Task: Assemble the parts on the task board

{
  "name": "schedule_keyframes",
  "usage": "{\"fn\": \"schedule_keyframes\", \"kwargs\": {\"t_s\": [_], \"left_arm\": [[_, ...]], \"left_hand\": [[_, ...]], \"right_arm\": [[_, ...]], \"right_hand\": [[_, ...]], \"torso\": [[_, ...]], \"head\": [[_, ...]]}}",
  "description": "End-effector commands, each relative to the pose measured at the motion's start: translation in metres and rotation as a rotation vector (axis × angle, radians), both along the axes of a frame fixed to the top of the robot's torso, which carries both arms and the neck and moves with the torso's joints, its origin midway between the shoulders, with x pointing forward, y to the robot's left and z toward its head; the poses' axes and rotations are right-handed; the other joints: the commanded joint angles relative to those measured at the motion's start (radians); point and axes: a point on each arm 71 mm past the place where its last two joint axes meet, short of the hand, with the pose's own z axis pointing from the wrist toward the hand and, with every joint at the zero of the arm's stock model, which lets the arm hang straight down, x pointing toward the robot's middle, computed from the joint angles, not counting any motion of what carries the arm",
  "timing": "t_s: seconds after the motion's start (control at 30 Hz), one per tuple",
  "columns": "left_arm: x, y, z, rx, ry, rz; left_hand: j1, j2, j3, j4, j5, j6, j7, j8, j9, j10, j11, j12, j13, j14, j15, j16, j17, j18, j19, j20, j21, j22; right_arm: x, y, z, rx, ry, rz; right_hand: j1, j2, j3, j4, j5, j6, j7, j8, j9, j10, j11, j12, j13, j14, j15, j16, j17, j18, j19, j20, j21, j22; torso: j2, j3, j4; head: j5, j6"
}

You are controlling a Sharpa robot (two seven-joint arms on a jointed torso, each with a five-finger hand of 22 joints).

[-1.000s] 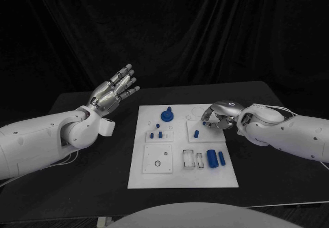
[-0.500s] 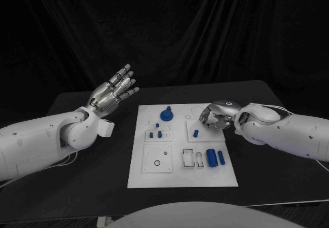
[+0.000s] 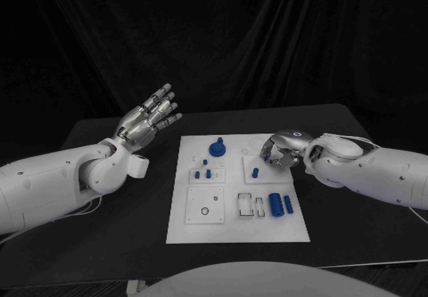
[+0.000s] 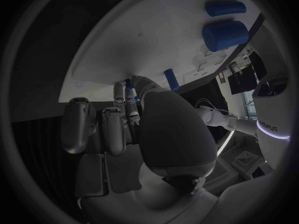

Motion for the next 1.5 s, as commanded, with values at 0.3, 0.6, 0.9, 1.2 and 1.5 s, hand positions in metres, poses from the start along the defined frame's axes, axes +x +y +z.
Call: {"fn": "schedule_keyframes", "kwargs": {"t_s": [0.3,0.6,0.9,1.2,1.5], "left_arm": [[-0.001,0.001,0.006,-0.074,-0.072,0.004],[-0.002,0.000,0.003,-0.072,-0.064,0.002],[-0.003,0.000,-0.003,-0.069,-0.046,-0.003],[-0.004,0.000,-0.007,-0.063,-0.030,-0.006],[-0.004,-0.001,-0.010,-0.059,-0.020,-0.011]], "left_hand": [[0.022,0.002,0.003,0.000,0.020,0.001,0.018,0.007,0.001,0.001,0.012,0.006,0.002,0.002,0.011,-0.003,-0.001,-0.008,0.005,0.005,0.003,0.001],[0.032,0.005,0.004,-0.001,0.033,0.002,0.024,0.007,0.002,0.001,0.013,0.007,0.002,0.002,0.012,-0.003,-0.001,-0.012,0.006,0.005,0.003,0.001],[0.054,0.009,0.007,-0.003,0.051,0.004,0.029,0.007,0.002,0.000,0.015,0.007,0.002,0.003,0.015,-0.001,0.000,-0.019,0.008,0.005,0.004,0.002],[0.074,0.013,0.010,-0.005,0.066,0.004,0.032,0.007,0.002,0.000,0.015,0.007,0.002,0.004,0.017,0.001,0.001,-0.025,0.009,0.005,0.004,0.002],[0.088,0.014,0.012,-0.006,0.075,0.004,0.033,0.007,0.002,0.000,0.015,0.008,0.002,0.006,0.019,0.003,0.002,-0.030,0.010,0.005,0.005,0.002]], "right_arm": [[0.000,-0.001,-0.006,-0.042,0.017,-0.013],[0.000,0.000,-0.006,-0.040,0.016,-0.007],[-0.001,0.000,-0.006,-0.037,0.013,-0.006],[-0.004,-0.003,-0.002,-0.021,-0.006,-0.009],[-0.006,-0.006,0.002,-0.004,-0.021,-0.014]], "right_hand": [[0.004,0.011,0.009,-0.027,0.048,0.023,0.001,0.030,0.040,-0.012,-0.003,0.031,0.019,0.043,-0.009,-0.004,0.063,0.004,0.001,-0.012,-0.007,0.173],[0.000,0.019,0.012,-0.039,0.057,0.028,0.004,0.060,0.066,-0.004,-0.010,0.055,0.032,0.043,-0.011,-0.004,0.062,0.004,0.001,-0.014,-0.007,0.174],[-0.006,0.023,0.013,-0.046,0.045,0.029,0.006,0.084,0.088,-0.001,-0.014,0.069,0.040,0.042,-0.014,-0.006,0.059,0.004,0.001,-0.016,-0.008,0.173],[-0.014,0.023,0.012,-0.048,0.021,0.026,0.008,0.101,0.105,0.000,-0.016,0.078,0.044,0.042,-0.014,-0.007,0.056,0.004,0.001,-0.017,-0.009,0.173],[-0.013,0.023,0.013,-0.050,0.019,0.024,0.009,0.104,0.109,0.003,-0.017,0.082,0.046,0.041,-0.014,-0.009,0.054,0.005,0.001,-0.017,-0.011,0.173]], "torso": [[0.000,-0.0002,-0.0004],[0.000,-0.0001,-0.0004],[0.000,-0.0002,-0.0008],[0.000,0.0001,-0.0006],[-0.001,0.0000,-0.0009]], "head": [[0.002,-0.005],[0.005,-0.008],[0.008,-0.013],[0.013,-0.014],[0.013,-0.014]]}}
